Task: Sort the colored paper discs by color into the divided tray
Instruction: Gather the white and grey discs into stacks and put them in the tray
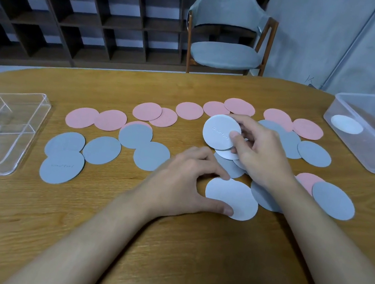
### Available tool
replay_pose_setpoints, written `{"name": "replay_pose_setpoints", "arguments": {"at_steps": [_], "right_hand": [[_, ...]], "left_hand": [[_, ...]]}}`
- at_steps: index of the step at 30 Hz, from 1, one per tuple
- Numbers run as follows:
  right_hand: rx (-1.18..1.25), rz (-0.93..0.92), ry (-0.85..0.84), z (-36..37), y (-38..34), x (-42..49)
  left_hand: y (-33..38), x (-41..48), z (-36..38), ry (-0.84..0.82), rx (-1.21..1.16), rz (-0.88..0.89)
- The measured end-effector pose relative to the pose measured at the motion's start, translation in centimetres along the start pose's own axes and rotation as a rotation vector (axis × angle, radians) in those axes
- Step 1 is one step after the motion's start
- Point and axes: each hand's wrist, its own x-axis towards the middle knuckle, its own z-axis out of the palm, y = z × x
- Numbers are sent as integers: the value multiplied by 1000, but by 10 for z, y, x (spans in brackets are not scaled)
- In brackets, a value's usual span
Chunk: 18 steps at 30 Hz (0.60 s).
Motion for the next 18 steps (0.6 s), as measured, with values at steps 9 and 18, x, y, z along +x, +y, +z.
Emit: {"name": "replay_pose_setpoints", "arguments": {"at_steps": [9, 18], "right_hand": [[-37, 7, -13, 0, -2, 0], [27, 51, -25, 1, -3, 0]], "left_hand": [[-3, 3, -14, -156, -217, -126], [-15, 5, -22, 119, -685, -301]]}}
